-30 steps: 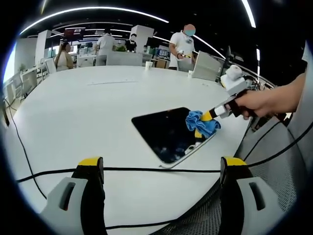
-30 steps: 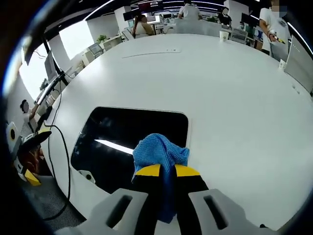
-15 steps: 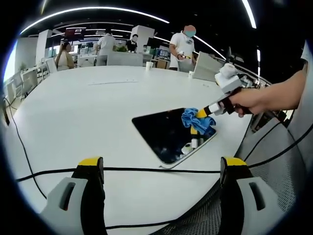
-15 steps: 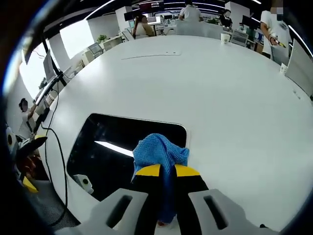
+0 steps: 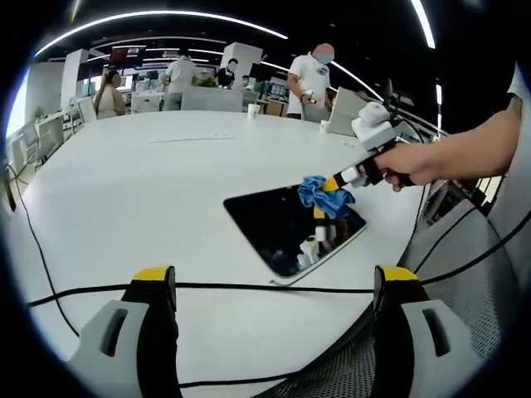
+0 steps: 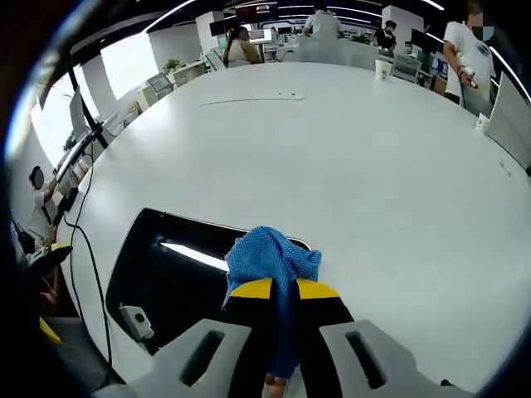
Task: Wipe the mirror surface with the cleaning cloth until all visible marks leave the cleaned area.
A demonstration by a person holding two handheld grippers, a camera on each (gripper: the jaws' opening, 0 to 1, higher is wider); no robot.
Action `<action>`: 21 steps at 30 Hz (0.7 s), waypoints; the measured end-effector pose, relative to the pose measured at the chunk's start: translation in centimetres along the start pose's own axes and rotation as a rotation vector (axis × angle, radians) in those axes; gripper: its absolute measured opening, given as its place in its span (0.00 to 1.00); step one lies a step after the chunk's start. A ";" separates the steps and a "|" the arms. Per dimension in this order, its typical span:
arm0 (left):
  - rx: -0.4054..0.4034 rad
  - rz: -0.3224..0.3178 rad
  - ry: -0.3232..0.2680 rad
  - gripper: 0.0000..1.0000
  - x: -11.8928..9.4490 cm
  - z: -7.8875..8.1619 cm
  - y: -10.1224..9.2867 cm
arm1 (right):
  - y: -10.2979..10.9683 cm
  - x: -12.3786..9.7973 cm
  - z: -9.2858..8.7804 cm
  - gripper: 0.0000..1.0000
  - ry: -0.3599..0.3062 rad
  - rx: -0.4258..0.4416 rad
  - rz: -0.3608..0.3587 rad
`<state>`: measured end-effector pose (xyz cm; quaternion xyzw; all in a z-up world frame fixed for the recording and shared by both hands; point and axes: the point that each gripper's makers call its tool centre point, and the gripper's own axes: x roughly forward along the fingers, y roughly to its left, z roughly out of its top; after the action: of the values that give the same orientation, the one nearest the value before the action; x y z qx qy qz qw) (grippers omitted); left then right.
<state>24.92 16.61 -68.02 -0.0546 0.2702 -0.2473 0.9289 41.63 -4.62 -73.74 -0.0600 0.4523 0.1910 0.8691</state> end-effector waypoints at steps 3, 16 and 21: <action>-0.002 0.000 0.000 0.99 0.0 0.0 0.0 | -0.2 0.3 0.5 0.03 -0.002 0.004 0.000; -0.006 0.002 -0.001 0.99 0.0 0.0 0.0 | -0.5 1.3 2.1 0.03 -0.013 -0.002 -0.009; -0.005 0.002 0.001 0.99 0.0 -0.1 0.0 | -0.6 1.6 2.4 0.03 -0.013 -0.002 -0.010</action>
<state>24.89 16.65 -68.08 -0.0566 0.2712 -0.2458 0.9289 44.48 -4.06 -73.65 -0.0621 0.4462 0.1874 0.8729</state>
